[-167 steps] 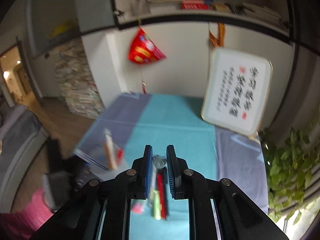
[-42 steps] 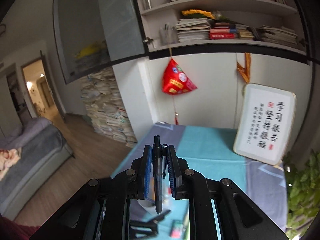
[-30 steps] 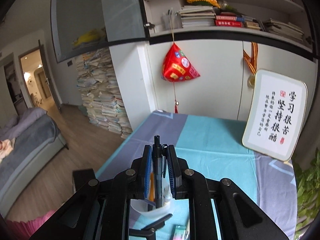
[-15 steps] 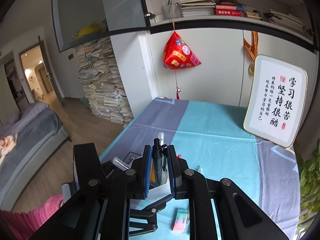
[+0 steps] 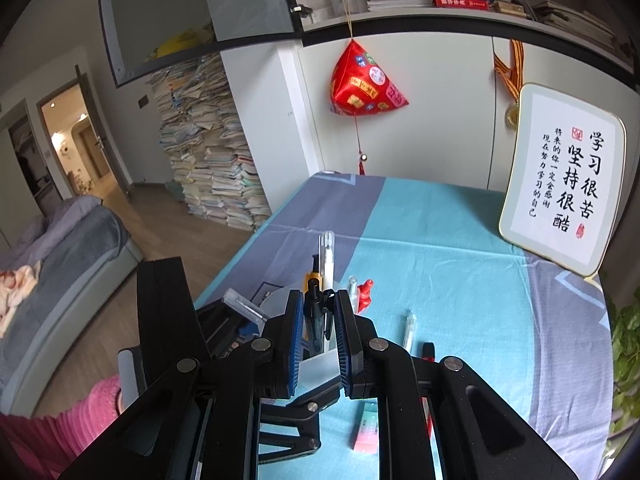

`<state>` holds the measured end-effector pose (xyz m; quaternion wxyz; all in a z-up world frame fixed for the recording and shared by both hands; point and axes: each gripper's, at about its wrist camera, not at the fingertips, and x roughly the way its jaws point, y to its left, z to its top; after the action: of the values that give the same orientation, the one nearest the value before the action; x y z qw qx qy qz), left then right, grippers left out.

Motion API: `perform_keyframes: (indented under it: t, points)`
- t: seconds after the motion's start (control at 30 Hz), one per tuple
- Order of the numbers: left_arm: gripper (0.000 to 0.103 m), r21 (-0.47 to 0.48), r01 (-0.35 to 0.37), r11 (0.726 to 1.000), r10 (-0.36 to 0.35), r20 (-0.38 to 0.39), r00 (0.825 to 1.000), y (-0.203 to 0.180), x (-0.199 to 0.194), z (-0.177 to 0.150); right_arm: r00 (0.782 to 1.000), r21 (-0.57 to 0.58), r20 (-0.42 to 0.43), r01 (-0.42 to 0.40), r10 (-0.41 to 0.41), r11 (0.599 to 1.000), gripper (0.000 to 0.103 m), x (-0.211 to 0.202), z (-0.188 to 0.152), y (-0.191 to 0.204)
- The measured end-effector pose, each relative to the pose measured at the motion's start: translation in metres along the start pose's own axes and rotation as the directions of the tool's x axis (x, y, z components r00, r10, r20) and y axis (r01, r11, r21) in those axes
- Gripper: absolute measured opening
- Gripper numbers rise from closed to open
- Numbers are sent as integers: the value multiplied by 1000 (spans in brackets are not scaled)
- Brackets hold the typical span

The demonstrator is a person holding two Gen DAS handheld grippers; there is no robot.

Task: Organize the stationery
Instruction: 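Lift the black pen with the right tool and drop it into the cup, then move the right tool back and grasp the red box cutter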

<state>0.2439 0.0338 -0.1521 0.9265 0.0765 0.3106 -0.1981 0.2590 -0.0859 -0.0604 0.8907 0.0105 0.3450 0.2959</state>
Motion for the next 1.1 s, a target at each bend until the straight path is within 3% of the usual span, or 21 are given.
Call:
perform_keyframes:
  t: [0.57, 0.73, 0.87, 1.1]
  points:
    - [76, 2, 0, 1000, 0, 2, 1000, 0, 0, 1, 1000, 90, -2, 8, -8, 996, 16, -11, -13, -25]
    - [76, 2, -1, 1000, 1, 2, 1000, 0, 0, 1, 990, 135, -102, 109, -96, 985, 16, 2, -32, -52]
    - [76, 4, -2, 1000, 2, 3, 1000, -1, -1, 1, 959, 147, -226, 208, -172, 967, 17, 25, -54, -71]
    - [76, 4, -2, 1000, 2, 3, 1000, -1, -1, 1, 947, 172, -281, 210, -156, 962, 21, 43, -69, -86]
